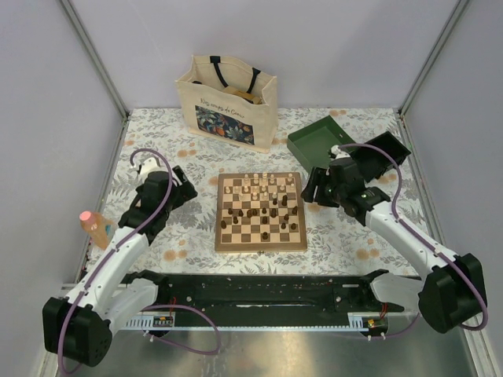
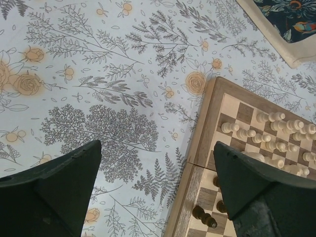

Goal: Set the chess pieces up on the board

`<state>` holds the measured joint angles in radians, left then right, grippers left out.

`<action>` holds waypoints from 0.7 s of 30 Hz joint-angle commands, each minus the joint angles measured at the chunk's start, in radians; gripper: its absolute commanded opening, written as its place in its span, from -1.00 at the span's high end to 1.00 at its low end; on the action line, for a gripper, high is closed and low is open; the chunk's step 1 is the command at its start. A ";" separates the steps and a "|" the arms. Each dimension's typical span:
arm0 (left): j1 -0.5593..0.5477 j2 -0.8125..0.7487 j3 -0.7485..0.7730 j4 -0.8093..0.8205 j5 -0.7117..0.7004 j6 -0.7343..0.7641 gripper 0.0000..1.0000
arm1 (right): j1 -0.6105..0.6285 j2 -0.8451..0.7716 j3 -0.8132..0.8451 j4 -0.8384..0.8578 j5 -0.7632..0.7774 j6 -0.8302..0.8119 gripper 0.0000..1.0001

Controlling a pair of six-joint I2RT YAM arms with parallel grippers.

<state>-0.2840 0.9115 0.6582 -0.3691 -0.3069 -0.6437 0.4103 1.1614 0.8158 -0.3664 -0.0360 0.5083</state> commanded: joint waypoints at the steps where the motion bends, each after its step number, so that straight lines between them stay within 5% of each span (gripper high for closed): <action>1: 0.002 -0.026 0.038 -0.050 -0.029 0.026 -0.98 | 0.073 0.040 0.068 -0.075 0.103 -0.019 -0.31; 10: 0.002 -0.016 0.273 -0.244 0.161 0.165 -0.98 | 0.156 0.168 0.129 -0.105 0.165 0.007 -0.20; 21: 0.002 -0.040 0.294 -0.363 0.039 0.268 -0.98 | 0.209 0.268 0.169 -0.109 0.219 0.032 -0.15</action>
<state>-0.2840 0.8814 0.9611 -0.6926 -0.2184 -0.4290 0.6060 1.4010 0.9443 -0.4694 0.1375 0.5217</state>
